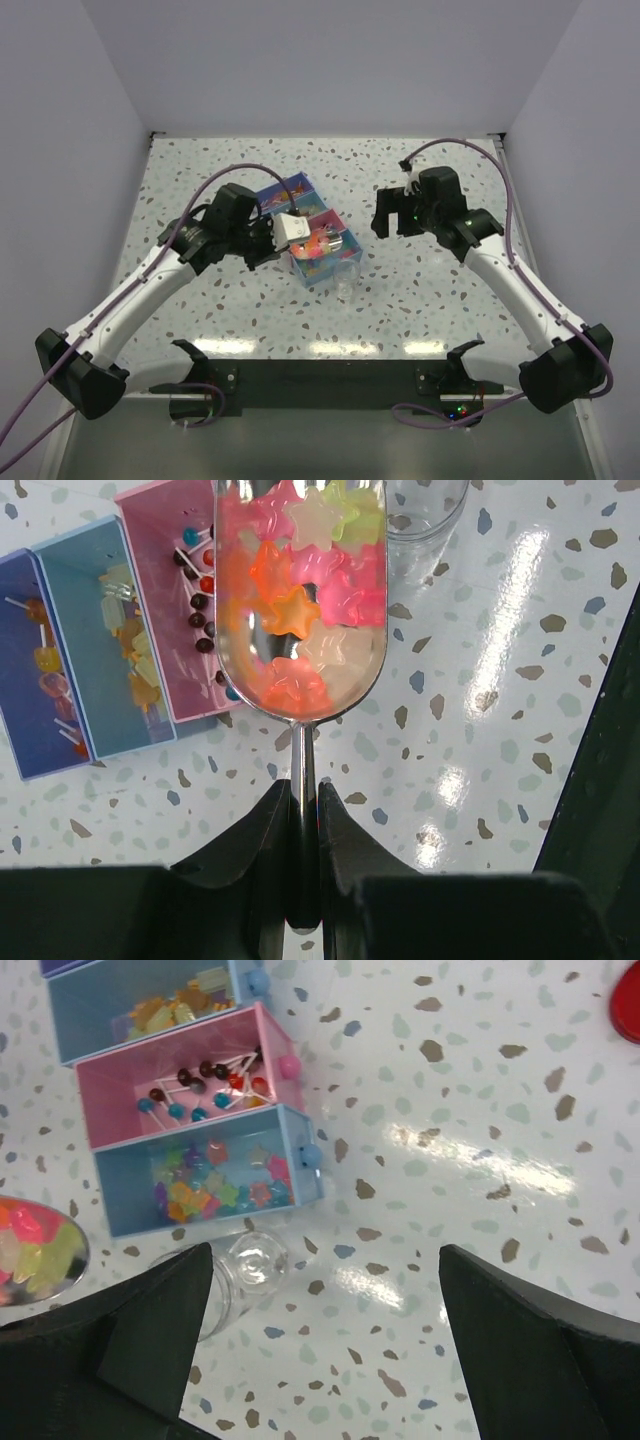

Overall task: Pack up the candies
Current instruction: Place the fake candies in the packing bottle.

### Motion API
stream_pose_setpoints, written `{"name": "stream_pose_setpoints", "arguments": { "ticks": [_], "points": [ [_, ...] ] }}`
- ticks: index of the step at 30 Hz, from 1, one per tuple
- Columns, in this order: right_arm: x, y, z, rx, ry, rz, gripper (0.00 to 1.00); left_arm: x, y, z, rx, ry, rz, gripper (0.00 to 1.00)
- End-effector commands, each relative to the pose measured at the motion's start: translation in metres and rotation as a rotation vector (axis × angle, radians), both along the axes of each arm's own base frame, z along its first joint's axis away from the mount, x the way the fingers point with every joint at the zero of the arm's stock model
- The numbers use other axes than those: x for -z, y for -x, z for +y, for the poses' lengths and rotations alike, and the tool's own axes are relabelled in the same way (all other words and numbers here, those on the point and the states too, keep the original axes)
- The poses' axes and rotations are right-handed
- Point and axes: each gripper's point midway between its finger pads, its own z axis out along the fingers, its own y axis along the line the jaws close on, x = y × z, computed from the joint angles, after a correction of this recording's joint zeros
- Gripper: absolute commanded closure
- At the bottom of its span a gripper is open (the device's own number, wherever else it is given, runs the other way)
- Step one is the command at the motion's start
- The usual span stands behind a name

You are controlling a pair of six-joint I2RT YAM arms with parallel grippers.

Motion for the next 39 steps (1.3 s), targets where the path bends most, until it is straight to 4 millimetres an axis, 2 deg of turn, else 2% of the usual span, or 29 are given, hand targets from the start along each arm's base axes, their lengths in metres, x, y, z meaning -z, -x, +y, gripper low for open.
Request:
{"name": "stream_pose_setpoints", "arguments": {
  "ticks": [1, 6, 15, 21, 36, 39],
  "points": [
    [-0.006, -0.001, -0.036, 0.135, 0.103, -0.046, 0.01, -0.007, 0.004, 0.002, 0.039, -0.078, -0.011, 1.00],
    [-0.006, 0.005, -0.053, 0.191, 0.147, -0.055, 0.01, -0.010, 0.007, -0.005, 0.063, -0.147, -0.005, 1.00],
    [-0.004, 0.012, -0.061, 0.212, 0.164, -0.068, 0.01, -0.008, 0.009, -0.012, 0.089, -0.237, -0.006, 1.00],
    [-0.002, 0.014, -0.064, 0.217, 0.172, -0.073, 0.01, -0.004, 0.012, -0.012, 0.087, -0.298, 0.007, 1.00],
    [0.004, 0.018, -0.063, 0.202, 0.161, -0.080, 0.01, -0.004, 0.015, -0.028, 0.107, -0.374, 0.000, 1.00],
    [0.005, 0.018, -0.063, 0.199, 0.161, -0.080, 0.01, -0.004, 0.010, -0.025, 0.083, -0.415, -0.023, 1.00]
  ]
}}
